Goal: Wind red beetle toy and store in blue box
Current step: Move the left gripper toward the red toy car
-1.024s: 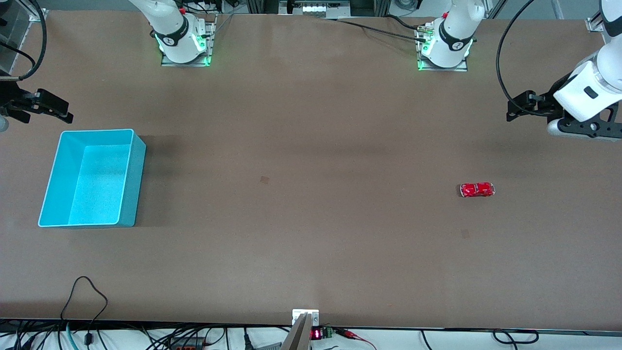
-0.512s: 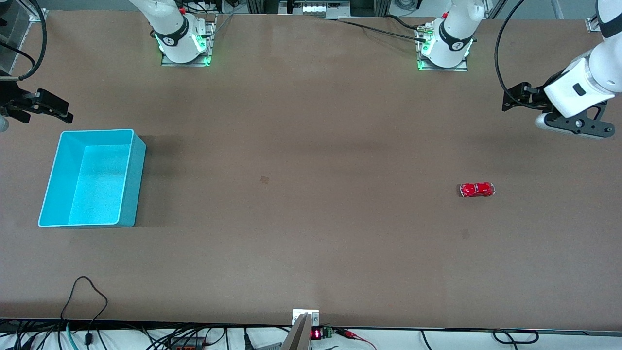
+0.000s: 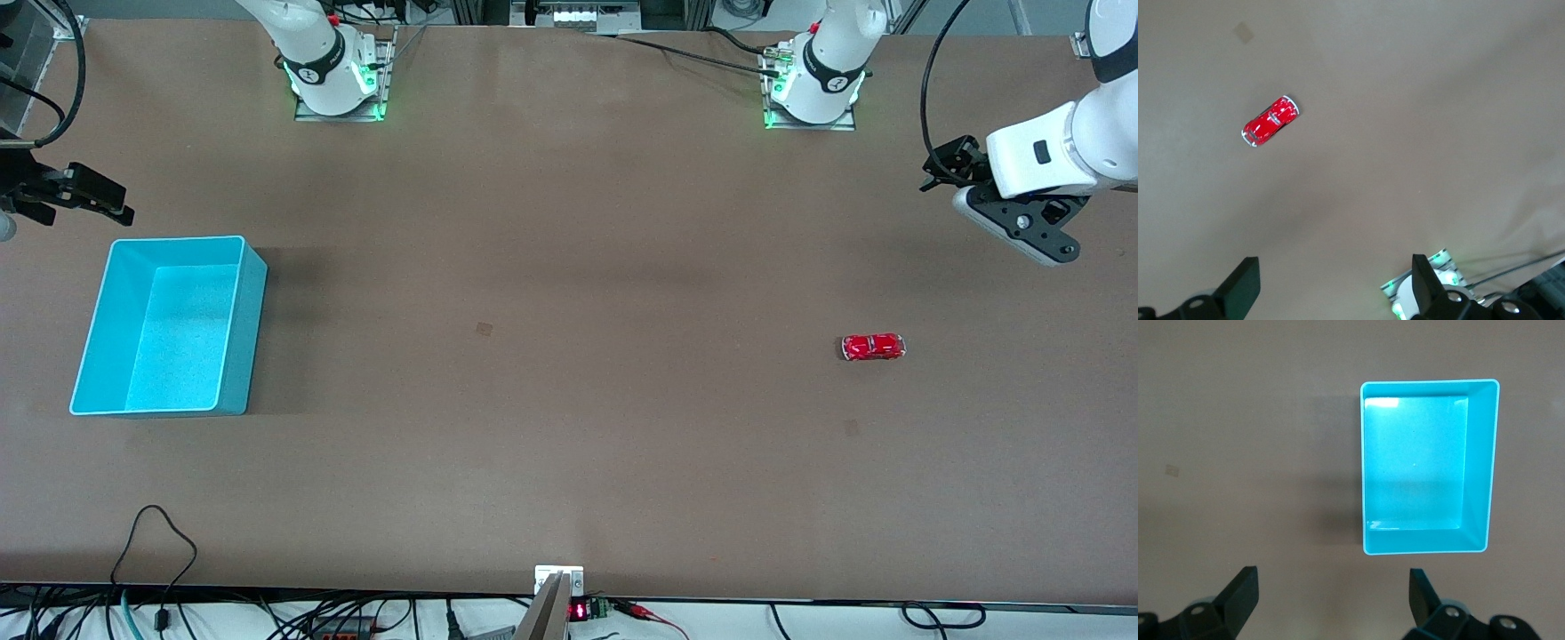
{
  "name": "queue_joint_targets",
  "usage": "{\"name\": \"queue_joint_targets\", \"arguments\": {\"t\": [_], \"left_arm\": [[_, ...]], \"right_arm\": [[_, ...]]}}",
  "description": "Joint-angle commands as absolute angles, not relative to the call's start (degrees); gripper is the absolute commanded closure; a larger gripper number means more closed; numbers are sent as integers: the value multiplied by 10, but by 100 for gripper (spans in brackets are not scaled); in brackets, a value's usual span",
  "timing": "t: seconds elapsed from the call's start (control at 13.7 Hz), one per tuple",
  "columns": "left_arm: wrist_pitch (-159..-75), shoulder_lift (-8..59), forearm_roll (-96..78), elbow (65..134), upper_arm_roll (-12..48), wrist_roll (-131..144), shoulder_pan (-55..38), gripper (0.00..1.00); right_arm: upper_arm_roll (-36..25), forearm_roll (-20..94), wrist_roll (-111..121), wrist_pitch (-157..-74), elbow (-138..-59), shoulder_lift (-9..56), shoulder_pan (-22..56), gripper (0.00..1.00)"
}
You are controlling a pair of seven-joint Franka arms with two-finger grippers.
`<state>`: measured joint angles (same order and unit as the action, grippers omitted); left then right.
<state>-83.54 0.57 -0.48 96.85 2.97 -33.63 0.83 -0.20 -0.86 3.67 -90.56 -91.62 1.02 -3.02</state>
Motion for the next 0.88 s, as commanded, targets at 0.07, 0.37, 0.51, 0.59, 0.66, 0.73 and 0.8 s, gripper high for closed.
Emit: {"name": "queue_joint_targets", "arguments": {"t": [0.07,0.37,0.51,0.59,0.66,0.73,0.8], "left_arm": [[-891,17,27,993,31,-477,11,0],[-960,48,68,1005,31,-619,12,0],[-1011,71,75,1027,31,-678,32,0],[-1046,81,75,1039,31,-713,38,0],[-1073,93,76,1047,30,-752,40,0],[-1092,108,76,1051,29,-785,46,0],[-1113,121,76,1055,29,-814,60,0]], "right_arm": [[1,-11,39,-915,-924,4,-29,0],[1,-13,38,-929,-924,4,-29,0],[1,-14,31,-936,-925,5,-29,0],[1,-17,12,-941,-925,5,-29,0],[2,-18,-7,-942,-925,5,-28,0],[2,-20,3,-936,-925,4,-28,0],[3,-20,19,-929,-925,4,-29,0]]}}
